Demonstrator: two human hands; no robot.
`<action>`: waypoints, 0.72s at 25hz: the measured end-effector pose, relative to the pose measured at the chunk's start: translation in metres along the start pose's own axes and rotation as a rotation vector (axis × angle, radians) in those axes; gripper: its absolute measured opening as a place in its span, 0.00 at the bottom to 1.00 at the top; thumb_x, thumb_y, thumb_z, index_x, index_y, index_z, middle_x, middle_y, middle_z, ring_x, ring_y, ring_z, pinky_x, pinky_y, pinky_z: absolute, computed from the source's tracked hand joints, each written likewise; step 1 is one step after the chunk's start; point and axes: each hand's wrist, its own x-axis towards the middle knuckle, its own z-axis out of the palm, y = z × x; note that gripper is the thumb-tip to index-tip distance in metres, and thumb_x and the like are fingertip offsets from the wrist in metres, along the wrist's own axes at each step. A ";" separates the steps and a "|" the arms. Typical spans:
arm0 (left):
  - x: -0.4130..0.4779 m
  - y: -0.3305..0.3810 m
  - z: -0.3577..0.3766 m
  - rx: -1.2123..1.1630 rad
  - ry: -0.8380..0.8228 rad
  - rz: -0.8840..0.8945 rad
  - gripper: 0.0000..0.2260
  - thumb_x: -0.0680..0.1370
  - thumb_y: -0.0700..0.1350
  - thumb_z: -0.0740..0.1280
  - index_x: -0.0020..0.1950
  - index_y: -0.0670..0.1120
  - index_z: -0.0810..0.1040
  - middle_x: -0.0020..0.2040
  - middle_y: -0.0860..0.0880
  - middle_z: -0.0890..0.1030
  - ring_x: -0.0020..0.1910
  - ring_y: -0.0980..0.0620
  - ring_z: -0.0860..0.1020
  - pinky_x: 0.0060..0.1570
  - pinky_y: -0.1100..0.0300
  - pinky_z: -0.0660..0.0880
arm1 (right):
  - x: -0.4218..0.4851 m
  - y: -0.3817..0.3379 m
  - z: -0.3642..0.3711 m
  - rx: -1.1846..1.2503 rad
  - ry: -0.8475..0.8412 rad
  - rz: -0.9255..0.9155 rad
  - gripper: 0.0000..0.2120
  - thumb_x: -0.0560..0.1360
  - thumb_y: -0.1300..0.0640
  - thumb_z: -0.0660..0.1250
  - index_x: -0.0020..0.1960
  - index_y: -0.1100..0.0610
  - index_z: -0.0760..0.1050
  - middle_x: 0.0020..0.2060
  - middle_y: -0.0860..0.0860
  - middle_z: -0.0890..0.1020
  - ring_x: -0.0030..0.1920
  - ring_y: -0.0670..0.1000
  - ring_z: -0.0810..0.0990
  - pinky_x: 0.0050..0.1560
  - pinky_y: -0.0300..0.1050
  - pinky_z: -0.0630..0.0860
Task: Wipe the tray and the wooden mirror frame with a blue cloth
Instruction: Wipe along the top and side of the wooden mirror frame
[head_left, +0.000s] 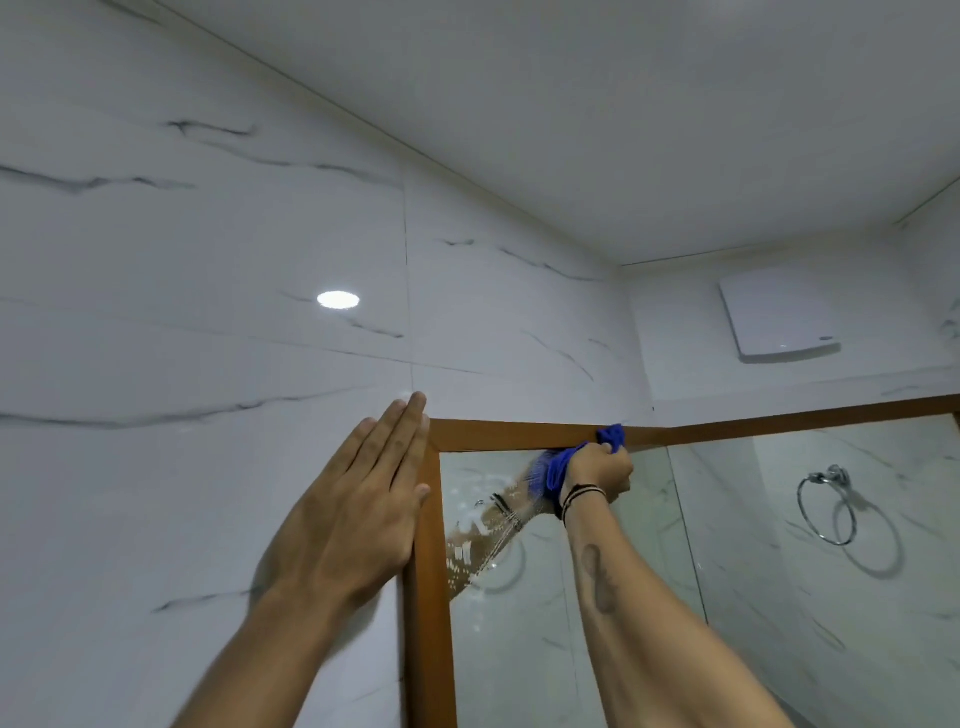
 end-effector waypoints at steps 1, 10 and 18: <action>0.002 -0.001 -0.001 0.005 0.000 0.003 0.30 0.90 0.53 0.48 0.88 0.37 0.54 0.90 0.38 0.50 0.90 0.40 0.52 0.86 0.40 0.64 | -0.009 -0.002 0.002 0.022 -0.011 0.020 0.16 0.90 0.60 0.59 0.68 0.62 0.83 0.68 0.65 0.85 0.70 0.68 0.82 0.72 0.57 0.77; -0.001 0.004 -0.013 0.001 0.002 -0.013 0.30 0.89 0.51 0.47 0.88 0.37 0.51 0.90 0.37 0.49 0.89 0.41 0.53 0.87 0.41 0.60 | -0.151 0.055 -0.044 -0.004 -0.471 -0.440 0.22 0.89 0.63 0.63 0.82 0.55 0.73 0.75 0.52 0.82 0.72 0.51 0.83 0.74 0.53 0.81; 0.005 0.007 -0.022 -0.019 -0.021 -0.041 0.29 0.89 0.49 0.46 0.89 0.38 0.55 0.90 0.39 0.52 0.89 0.43 0.55 0.88 0.45 0.59 | -0.151 0.062 -0.046 0.020 -0.523 -0.514 0.22 0.89 0.61 0.59 0.81 0.50 0.71 0.81 0.53 0.77 0.79 0.61 0.78 0.81 0.64 0.74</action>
